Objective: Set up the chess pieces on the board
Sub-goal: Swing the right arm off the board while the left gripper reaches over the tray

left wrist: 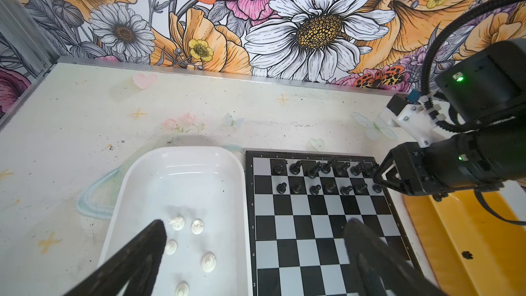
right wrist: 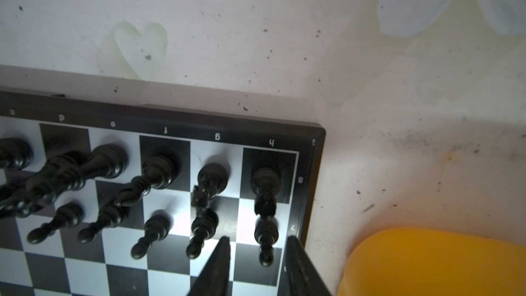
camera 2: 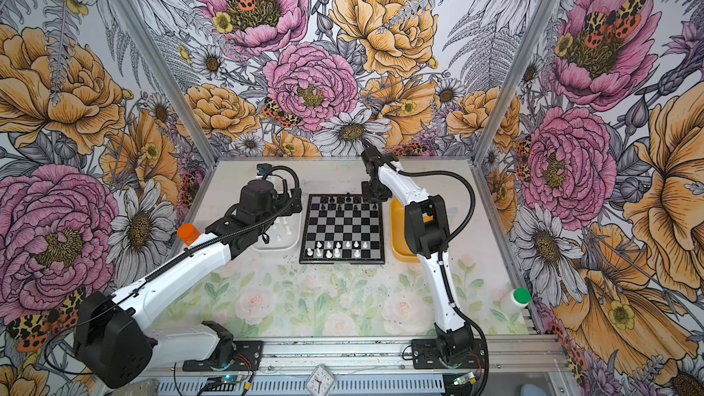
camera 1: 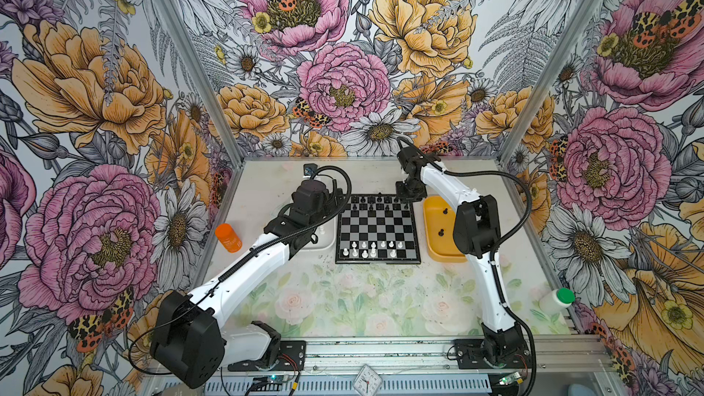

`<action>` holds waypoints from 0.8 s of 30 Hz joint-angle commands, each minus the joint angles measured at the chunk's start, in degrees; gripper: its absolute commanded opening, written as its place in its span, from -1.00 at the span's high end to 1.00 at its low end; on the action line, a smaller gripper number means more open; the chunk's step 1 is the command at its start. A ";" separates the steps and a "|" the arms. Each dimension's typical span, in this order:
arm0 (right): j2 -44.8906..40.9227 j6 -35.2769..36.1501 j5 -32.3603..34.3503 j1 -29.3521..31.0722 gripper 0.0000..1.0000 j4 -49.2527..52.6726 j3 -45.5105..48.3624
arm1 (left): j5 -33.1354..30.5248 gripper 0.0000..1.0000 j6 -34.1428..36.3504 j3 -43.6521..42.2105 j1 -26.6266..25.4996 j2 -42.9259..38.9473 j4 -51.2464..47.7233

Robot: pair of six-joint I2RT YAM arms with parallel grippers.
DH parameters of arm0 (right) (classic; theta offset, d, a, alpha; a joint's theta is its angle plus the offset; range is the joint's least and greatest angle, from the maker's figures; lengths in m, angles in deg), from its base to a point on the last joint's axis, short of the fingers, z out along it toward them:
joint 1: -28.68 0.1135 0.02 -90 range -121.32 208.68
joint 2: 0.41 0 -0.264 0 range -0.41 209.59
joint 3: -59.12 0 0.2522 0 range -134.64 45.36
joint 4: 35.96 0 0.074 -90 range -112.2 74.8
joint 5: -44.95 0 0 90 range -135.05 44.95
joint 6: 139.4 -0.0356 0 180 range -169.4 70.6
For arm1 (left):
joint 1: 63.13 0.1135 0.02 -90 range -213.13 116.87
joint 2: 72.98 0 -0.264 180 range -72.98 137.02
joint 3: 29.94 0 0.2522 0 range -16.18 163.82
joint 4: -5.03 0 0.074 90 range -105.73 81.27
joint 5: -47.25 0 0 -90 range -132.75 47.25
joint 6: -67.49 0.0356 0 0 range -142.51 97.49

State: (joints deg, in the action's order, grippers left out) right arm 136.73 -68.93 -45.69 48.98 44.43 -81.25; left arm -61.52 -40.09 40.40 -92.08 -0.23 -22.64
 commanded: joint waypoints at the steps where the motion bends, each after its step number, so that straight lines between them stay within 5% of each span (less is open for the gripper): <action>1: -6.60 0.06 1.59 -0.22 0.13 -0.39 -1.67 | 1.88 -0.98 0.59 2.13 0.46 1.16 -0.05; 6: -15.29 0.02 3.77 -2.12 -0.51 0.10 -0.28 | 4.61 -0.98 2.51 7.93 -1.42 6.34 -1.15; 9: -22.23 -0.05 6.86 -3.59 -0.61 0.20 3.85 | 5.62 -0.98 4.30 13.85 -4.31 11.43 -2.82; 11: -27.15 -0.62 8.53 -5.12 -0.96 0.21 7.87 | 7.67 -0.98 4.44 18.51 -6.15 15.31 -4.64; 17: -40.74 -2.43 14.06 -11.99 -0.99 0.12 24.90 | 12.55 -0.98 2.33 33.60 -12.37 29.34 -12.09; 24: -53.19 -3.86 12.80 -21.92 -0.99 3.89 38.93 | 17.69 -0.91 -5.09 58.78 -19.61 50.58 -27.00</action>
State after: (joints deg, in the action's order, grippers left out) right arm 88.82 -71.07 -33.91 29.17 45.79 -44.94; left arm -47.90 -41.89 92.20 -109.21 46.02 -40.09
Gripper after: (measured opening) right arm 0.995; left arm 0.965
